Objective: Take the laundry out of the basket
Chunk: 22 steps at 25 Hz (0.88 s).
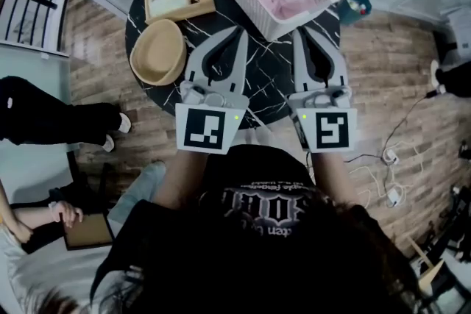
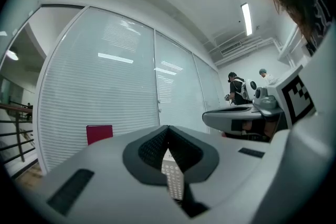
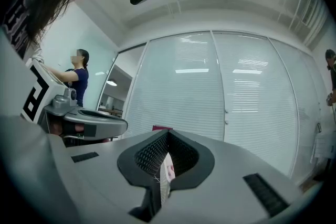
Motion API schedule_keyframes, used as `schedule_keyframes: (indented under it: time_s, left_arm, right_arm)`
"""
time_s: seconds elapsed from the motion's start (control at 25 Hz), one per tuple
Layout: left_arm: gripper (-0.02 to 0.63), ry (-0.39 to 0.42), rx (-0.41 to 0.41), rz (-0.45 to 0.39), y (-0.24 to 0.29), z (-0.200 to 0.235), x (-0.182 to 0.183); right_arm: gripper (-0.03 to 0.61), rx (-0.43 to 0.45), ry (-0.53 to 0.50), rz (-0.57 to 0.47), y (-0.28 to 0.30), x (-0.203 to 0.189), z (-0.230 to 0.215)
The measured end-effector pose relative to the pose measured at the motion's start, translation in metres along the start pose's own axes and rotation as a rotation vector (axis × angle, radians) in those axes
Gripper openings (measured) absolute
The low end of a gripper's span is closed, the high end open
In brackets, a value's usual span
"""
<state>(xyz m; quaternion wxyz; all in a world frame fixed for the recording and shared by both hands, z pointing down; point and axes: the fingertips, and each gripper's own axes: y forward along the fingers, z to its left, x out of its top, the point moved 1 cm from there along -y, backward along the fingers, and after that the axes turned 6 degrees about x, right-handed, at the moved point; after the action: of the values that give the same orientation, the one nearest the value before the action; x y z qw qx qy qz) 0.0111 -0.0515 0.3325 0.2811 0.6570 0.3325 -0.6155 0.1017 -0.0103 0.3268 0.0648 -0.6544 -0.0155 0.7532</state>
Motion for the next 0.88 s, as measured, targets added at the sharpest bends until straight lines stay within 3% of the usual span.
schedule_keyframes:
  time_s: [0.2, 0.36, 0.88]
  left_arm:
    - [-0.002, 0.01, 0.001, -0.009, 0.001, -0.001, 0.003]
    - [-0.002, 0.006, 0.002, -0.013, 0.003, -0.004, 0.005]
    - [-0.002, 0.012, 0.06, -0.015, 0.009, -0.003, 0.008]
  right_arm:
    - [0.028, 0.015, 0.052, 0.039, -0.002, -0.004, 0.001]
    - [0.028, 0.035, 0.047, 0.005, 0.0, 0.0, -0.001]
    - [0.029, 0.106, 0.06, 0.048, 0.006, -0.013, -0.013]
